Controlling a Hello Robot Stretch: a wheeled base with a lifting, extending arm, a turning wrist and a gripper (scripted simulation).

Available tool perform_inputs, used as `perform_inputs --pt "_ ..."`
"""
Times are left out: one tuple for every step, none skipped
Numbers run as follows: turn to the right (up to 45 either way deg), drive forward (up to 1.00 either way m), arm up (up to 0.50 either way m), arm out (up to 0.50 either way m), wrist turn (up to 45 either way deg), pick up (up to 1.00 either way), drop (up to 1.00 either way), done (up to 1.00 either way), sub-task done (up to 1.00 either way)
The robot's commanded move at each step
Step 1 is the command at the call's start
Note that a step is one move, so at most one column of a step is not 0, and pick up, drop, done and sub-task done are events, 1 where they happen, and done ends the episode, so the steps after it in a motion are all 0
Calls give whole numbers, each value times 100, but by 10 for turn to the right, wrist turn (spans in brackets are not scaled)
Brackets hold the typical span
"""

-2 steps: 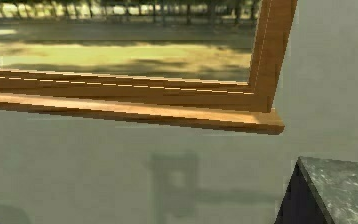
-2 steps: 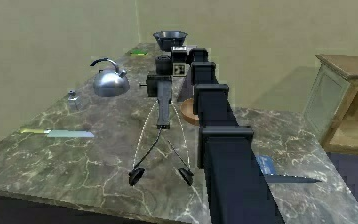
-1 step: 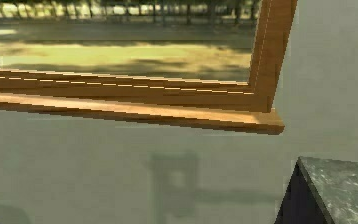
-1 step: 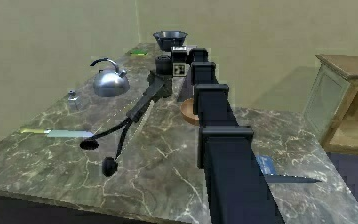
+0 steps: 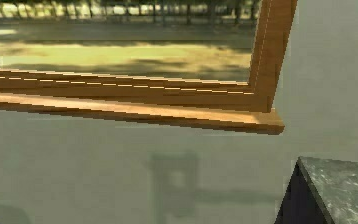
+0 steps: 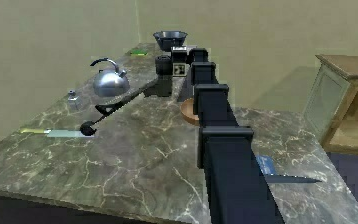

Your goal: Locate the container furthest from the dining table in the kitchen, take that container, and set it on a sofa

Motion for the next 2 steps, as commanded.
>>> perform_inputs --pt "0 0 0 0 450 0 0 0 0" --pt "0 0 0 0 450 0 0 0 0"
